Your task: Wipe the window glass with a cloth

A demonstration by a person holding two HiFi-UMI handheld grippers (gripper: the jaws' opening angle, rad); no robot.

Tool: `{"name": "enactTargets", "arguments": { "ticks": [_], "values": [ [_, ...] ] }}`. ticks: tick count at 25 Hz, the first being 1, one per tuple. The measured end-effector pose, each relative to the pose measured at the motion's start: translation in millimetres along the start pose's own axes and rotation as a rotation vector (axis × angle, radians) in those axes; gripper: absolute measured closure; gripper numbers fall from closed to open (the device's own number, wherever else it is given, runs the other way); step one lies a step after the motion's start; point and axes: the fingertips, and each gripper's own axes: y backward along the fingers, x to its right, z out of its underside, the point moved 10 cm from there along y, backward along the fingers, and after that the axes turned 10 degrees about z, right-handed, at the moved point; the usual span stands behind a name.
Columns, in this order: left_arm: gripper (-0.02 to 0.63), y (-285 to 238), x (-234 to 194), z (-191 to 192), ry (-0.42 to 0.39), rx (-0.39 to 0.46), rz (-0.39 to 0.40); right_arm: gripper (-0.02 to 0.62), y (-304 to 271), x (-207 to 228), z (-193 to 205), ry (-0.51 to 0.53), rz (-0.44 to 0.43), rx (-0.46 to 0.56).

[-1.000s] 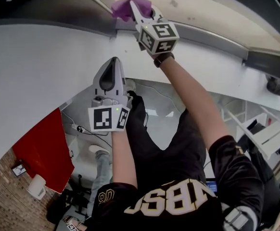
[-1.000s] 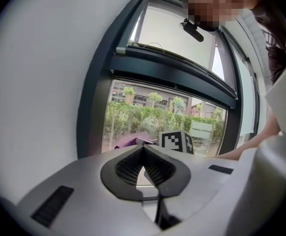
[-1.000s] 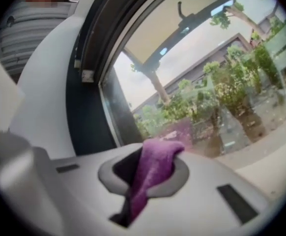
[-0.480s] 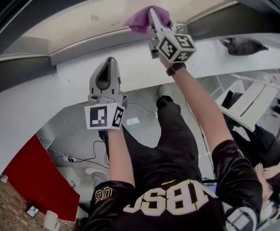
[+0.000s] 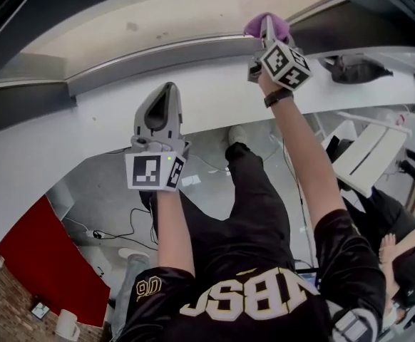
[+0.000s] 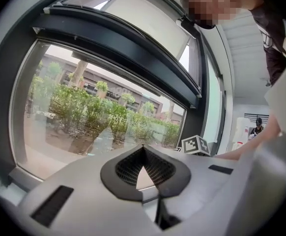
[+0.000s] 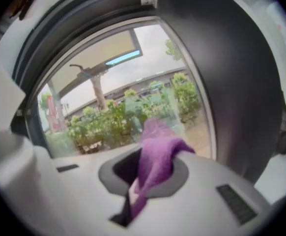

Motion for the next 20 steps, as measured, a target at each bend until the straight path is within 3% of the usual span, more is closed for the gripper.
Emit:
{"name": "enactTargets", "arguments": {
  "ticks": [3,9,13,17,20],
  "values": [
    [0.587,36.3,-28.9,-6.6,-0.006,0.001,-0.072,0.568,8.0,-72.5,39.7,0.026,-0.15,-0.066],
    [0.586,137.9,-109.6,-32.7,-0.091,-0.064,-0.193,0.568,39.7,-290.2,138.4,0.118,-0.546,-0.161],
    [0.586,202.3,-158.7,-54.8,-0.129,-0.082,-0.315,0.568,43.9,-436.3,190.8,0.149,-0.773,-0.202],
    [0.586,240.1,-183.3,-73.2,-0.141,-0.069,-0.406,0.568,38.1,-530.8,229.5,0.217,-0.893,-0.246],
    [0.586,248.4,-192.3,-78.6,-0.14,-0.042,-0.428,0.568,26.3,-560.6,242.8,0.224,-0.887,-0.289]
  ]
}}
